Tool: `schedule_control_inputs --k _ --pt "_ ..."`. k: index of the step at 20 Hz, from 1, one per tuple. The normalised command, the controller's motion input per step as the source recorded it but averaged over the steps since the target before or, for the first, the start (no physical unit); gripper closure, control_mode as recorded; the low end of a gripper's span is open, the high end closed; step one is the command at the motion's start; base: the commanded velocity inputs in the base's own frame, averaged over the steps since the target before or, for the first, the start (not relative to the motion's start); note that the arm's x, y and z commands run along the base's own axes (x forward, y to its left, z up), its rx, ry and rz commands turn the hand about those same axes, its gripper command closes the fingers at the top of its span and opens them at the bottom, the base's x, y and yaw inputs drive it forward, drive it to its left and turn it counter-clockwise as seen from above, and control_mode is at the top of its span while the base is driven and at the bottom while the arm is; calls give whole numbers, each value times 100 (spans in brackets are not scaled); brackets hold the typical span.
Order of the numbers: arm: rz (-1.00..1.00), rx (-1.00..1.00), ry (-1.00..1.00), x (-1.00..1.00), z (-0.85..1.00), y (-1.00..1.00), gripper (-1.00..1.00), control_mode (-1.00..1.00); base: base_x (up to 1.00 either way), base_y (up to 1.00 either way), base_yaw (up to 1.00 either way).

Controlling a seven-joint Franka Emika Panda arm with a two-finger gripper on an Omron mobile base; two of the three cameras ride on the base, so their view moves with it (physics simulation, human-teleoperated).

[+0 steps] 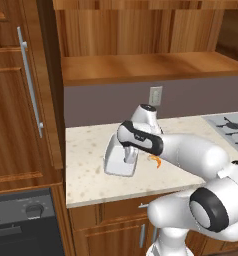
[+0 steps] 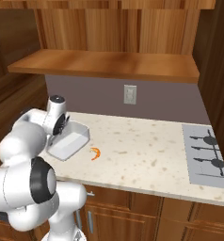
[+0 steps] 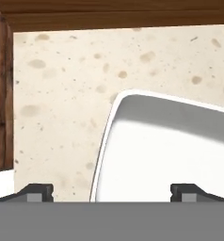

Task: Retrieve the tupperware from the cabinet, then place the raw meat into the tupperware to avoid contamination.

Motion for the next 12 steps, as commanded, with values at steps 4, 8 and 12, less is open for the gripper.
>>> schedule_control_inputs --k 4,8,12 --pt "-1 0 -2 -19 43 0 -100 -100 0 0 0" --pt "-4 0 -2 -20 45 -2 -100 -100 0 0 0" --pt "-7 0 -1 -20 41 -10 -100 -100 0 0 0"
